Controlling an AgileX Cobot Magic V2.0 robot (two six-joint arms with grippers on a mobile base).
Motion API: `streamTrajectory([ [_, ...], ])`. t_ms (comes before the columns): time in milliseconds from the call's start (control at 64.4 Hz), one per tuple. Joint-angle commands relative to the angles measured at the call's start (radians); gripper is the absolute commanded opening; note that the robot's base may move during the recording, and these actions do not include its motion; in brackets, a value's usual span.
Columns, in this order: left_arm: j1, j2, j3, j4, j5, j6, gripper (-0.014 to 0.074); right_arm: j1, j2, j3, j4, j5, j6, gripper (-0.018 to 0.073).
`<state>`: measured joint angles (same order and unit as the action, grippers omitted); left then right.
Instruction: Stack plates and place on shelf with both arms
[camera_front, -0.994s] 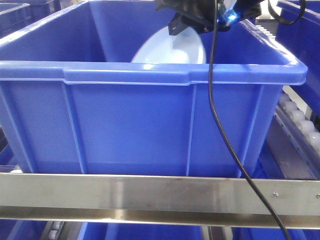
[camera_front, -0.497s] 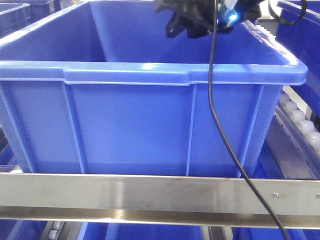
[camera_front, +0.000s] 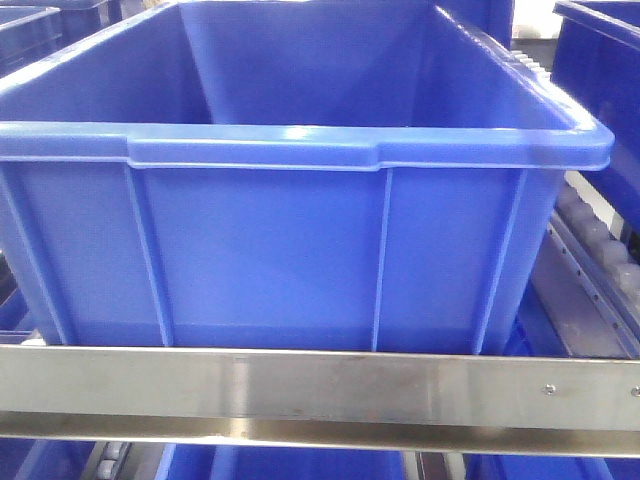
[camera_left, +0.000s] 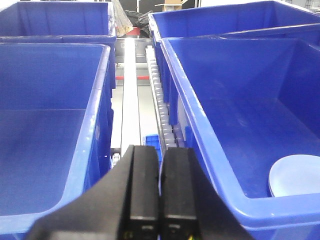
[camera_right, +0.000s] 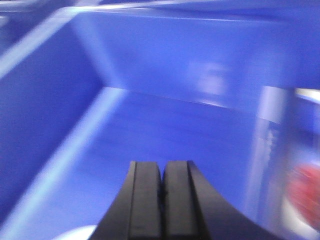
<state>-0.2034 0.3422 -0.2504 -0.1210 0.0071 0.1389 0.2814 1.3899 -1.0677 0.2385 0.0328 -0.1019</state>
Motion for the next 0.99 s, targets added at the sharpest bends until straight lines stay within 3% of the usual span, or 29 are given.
streamTrajectory([
  [0, 0.002, 0.007, -0.029, -0.002, -0.081, -0.002, 0.0080, -0.056, -0.084, -0.012, -0.014, -0.046, -0.011, 0.0048],
  [217, 0.002, 0.007, -0.029, -0.002, -0.081, -0.002, 0.0080, -0.181, -0.240, 0.161, -0.038, -0.080, -0.012, 0.0048],
  [466, 0.002, 0.007, -0.029, -0.002, -0.081, -0.002, 0.0080, -0.246, -0.506, 0.433, -0.038, -0.194, -0.012, 0.0048],
  [761, 0.002, 0.007, -0.029, -0.002, -0.081, -0.002, 0.0080, -0.249, -0.863, 0.657, -0.038, -0.184, -0.012, 0.0048],
  [978, 0.002, 0.007, -0.029, -0.002, -0.081, -0.002, 0.0080, -0.249, -1.124, 0.710, -0.038, -0.042, -0.011, 0.0048],
])
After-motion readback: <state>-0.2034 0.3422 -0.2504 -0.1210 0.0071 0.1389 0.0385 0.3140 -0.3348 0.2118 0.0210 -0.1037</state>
